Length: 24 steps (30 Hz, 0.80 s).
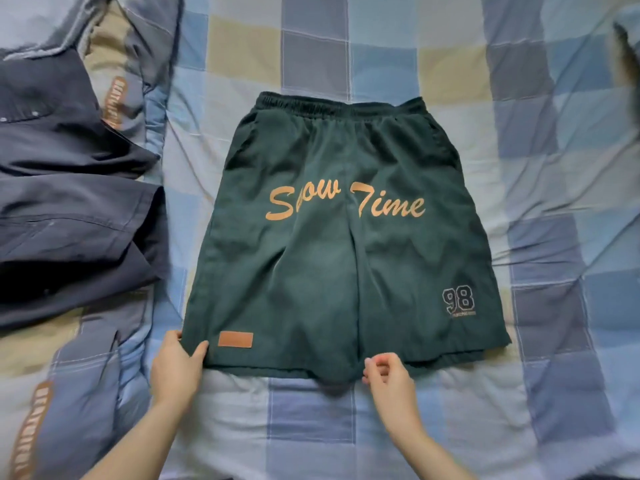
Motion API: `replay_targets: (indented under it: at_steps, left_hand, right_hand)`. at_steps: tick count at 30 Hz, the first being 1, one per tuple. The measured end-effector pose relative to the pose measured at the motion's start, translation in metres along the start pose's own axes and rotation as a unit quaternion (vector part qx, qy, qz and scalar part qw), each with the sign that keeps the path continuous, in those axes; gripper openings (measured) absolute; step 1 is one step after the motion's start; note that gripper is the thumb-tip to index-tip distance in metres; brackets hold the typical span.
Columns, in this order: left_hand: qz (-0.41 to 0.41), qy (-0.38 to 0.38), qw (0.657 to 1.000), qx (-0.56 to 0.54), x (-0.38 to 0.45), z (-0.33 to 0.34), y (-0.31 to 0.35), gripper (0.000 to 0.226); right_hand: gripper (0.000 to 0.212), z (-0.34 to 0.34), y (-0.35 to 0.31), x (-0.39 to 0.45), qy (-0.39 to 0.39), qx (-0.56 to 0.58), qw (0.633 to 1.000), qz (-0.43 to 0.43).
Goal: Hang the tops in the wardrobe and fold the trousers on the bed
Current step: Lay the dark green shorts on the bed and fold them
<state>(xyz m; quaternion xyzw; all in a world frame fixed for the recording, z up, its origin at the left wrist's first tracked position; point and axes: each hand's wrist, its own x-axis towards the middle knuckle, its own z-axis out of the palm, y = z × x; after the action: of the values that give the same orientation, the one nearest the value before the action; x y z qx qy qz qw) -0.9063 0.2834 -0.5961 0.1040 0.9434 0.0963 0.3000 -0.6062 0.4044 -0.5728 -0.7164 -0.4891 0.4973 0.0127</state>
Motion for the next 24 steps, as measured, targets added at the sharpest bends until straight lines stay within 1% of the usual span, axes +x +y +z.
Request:
replay_targets:
  at_steps: [3,4,5,6,7,8,9,10,11,12,13,14,16,17,18,19,21,22,24]
  left_hand:
    - [-0.003,0.018,0.999,-0.044,-0.015,0.0,-0.013,0.023]
    - [-0.003,0.025,0.998,-0.065,-0.02,-0.002,-0.016,0.018]
    - [-0.006,0.031,0.995,-0.09,-0.024,-0.004,-0.015,0.014]
    - [-0.009,0.034,0.992,-0.121,-0.028,-0.006,-0.015,0.012]
    - [-0.008,0.036,0.988,-0.153,-0.033,-0.009,-0.014,0.012]
    - [-0.003,0.044,0.982,-0.184,-0.037,-0.012,-0.012,0.013]
    - [0.004,0.057,0.977,-0.205,-0.04,-0.016,-0.012,0.014]
    - [0.014,0.076,0.976,-0.203,-0.044,-0.019,-0.012,0.014]
    - [0.026,0.096,0.98,-0.173,-0.046,-0.022,-0.014,0.013]
    - [0.036,0.104,0.987,-0.12,-0.047,-0.024,-0.019,0.013]
    - [0.043,0.097,0.993,-0.057,-0.047,-0.025,-0.023,0.018]
    - [0.043,0.081,0.996,0.003,-0.048,-0.025,-0.026,0.03]
    - [0.054,0.069,0.991,0.101,-0.054,-0.018,-0.029,0.063]
    - [0.092,0.069,0.984,0.135,-0.061,-0.012,-0.026,0.075]
    - [0.152,0.072,0.972,0.161,-0.068,-0.004,-0.021,0.083]
    - [0.225,0.07,0.956,0.176,-0.077,0.005,-0.015,0.086]
    - [0.357,0.04,0.915,0.186,-0.093,0.03,0.003,0.082]
    - [0.408,0.016,0.894,0.185,-0.102,0.044,0.016,0.081]
    - [0.48,-0.049,0.854,0.194,-0.124,0.073,0.047,0.076]
  right_hand:
    - [0.02,0.023,0.012,-0.013,0.011,0.021,0.996,0.091]
    - [0.028,0.03,0.014,-0.015,0.01,0.045,0.992,0.12]
    - [0.038,0.036,0.013,-0.014,0.011,0.099,0.982,0.159]
    - [0.044,0.042,0.009,-0.014,0.01,0.179,0.963,0.199]
    - [0.045,0.047,0.005,-0.013,0.007,0.261,0.934,0.242]
    - [0.045,0.05,0.001,-0.011,0.012,0.32,0.909,0.267]
    - [0.043,0.053,0.001,-0.009,0.02,0.342,0.899,0.275]
    - [0.042,0.055,0.002,-0.009,0.03,0.346,0.897,0.273]
    - [0.041,0.057,0.006,-0.009,0.041,0.327,0.907,0.263]
    - [0.039,0.06,0.011,-0.011,0.049,0.294,0.922,0.247]
    - [0.039,0.061,0.017,-0.016,0.046,0.254,0.938,0.23]
    - [0.039,0.059,0.026,-0.021,0.035,0.223,0.949,0.221]
    - [0.038,0.047,0.038,-0.028,0.005,0.183,0.958,0.219]
    - [0.037,0.034,0.045,-0.028,0.004,0.17,0.96,0.221]
    - [0.036,0.02,0.049,-0.027,0.011,0.165,0.961,0.22]
    - [0.034,0.002,0.053,-0.023,0.021,0.166,0.962,0.214]
    - [0.031,-0.036,0.06,-0.012,0.049,0.164,0.965,0.199]
    - [0.032,-0.056,0.064,-0.002,0.069,0.154,0.967,0.19]
    - [0.043,-0.093,0.069,0.027,0.115,0.132,0.968,0.179]
